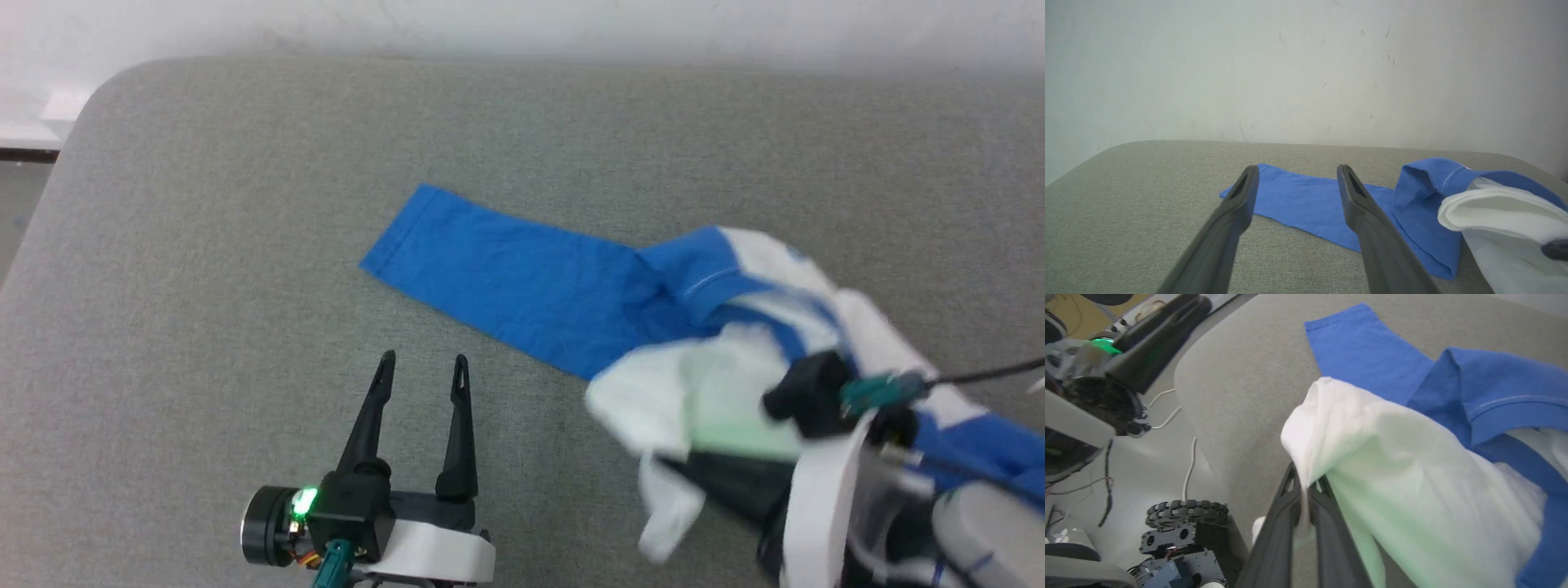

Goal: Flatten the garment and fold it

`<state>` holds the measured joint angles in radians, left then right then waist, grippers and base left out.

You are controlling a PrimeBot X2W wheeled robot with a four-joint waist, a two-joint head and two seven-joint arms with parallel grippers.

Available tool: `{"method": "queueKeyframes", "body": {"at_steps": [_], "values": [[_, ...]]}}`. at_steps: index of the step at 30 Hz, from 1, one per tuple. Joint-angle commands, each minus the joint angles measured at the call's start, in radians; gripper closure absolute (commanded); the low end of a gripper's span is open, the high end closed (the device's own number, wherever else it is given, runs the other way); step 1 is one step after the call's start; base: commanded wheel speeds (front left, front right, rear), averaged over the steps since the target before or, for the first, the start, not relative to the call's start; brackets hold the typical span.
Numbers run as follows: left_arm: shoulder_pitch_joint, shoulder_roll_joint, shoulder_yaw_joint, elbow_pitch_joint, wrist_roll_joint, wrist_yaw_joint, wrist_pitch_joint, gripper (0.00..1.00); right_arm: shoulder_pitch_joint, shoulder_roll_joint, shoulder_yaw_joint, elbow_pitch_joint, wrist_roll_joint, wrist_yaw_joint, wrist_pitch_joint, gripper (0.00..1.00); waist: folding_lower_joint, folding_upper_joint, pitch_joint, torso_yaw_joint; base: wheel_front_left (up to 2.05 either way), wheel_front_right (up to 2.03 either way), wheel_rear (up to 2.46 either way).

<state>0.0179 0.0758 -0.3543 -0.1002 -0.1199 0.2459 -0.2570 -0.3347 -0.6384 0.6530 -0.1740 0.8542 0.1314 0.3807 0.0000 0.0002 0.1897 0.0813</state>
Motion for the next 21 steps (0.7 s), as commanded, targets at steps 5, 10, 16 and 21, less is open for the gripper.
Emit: {"method": "queueKeyframes", "body": {"at_steps": [5,10,16,21], "values": [[0.005,-0.005,-0.001,0.011,-0.001,-0.017,-0.005,0.00,0.094,-0.107,0.179,-0.146,0.147,-0.001,0.130,1.00,0.0000,-0.0002,-0.009,-0.014,0.00,0.00,0.00],[0.007,-0.009,-0.001,0.019,-0.002,-0.025,-0.005,0.00,0.112,-0.178,0.261,-0.081,0.095,-0.001,0.115,0.49,0.0000,-0.0002,-0.012,-0.008,0.00,0.00,0.00],[0.020,-0.009,0.018,0.018,-0.003,-0.026,-0.005,0.00,0.057,-0.120,0.170,-0.073,0.047,-0.001,-0.108,0.00,0.0000,-0.0002,-0.031,-0.022,0.00,0.00,0.00],[0.035,-0.009,0.030,0.007,0.001,-0.029,-0.005,0.00,0.120,-0.048,-0.140,-0.071,0.013,-0.001,-0.362,0.00,0.0000,-0.0002,-0.047,-0.036,0.00,0.00,0.00]]}}
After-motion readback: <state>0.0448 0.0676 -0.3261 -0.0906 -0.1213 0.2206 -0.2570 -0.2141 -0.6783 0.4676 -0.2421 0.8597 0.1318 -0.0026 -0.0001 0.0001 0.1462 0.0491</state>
